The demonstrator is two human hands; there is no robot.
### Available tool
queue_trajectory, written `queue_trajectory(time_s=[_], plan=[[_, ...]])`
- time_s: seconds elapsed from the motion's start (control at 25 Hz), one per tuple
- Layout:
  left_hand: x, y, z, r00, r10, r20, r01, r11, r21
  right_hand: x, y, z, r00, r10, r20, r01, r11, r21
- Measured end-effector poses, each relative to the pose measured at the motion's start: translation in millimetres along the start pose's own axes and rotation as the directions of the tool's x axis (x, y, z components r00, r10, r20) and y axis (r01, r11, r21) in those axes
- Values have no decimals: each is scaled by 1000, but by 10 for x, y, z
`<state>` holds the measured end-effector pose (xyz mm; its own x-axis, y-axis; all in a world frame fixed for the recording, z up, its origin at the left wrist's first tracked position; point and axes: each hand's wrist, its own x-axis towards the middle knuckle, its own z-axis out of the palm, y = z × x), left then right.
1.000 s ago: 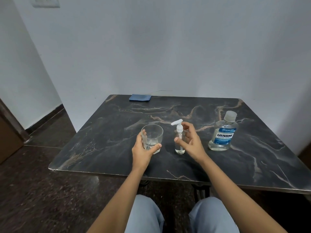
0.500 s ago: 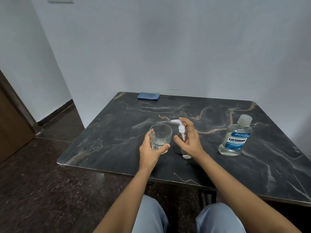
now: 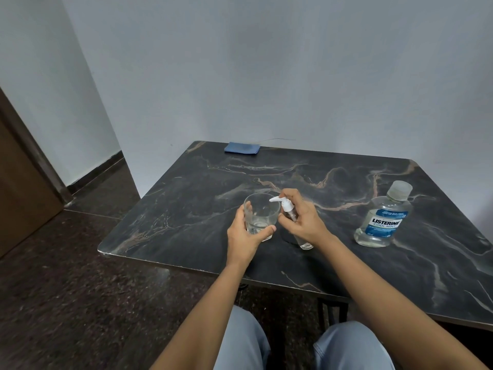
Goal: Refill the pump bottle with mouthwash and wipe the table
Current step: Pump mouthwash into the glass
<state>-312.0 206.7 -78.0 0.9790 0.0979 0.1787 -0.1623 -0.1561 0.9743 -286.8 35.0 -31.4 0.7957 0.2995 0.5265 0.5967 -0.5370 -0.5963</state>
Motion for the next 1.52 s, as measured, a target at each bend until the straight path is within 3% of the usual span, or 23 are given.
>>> queue_trajectory(time_s=[1.52], plan=[[26,-40,8,1000,-8,-15,8,1000,5,26,-26,1,999,39,23,-39,999,-9]])
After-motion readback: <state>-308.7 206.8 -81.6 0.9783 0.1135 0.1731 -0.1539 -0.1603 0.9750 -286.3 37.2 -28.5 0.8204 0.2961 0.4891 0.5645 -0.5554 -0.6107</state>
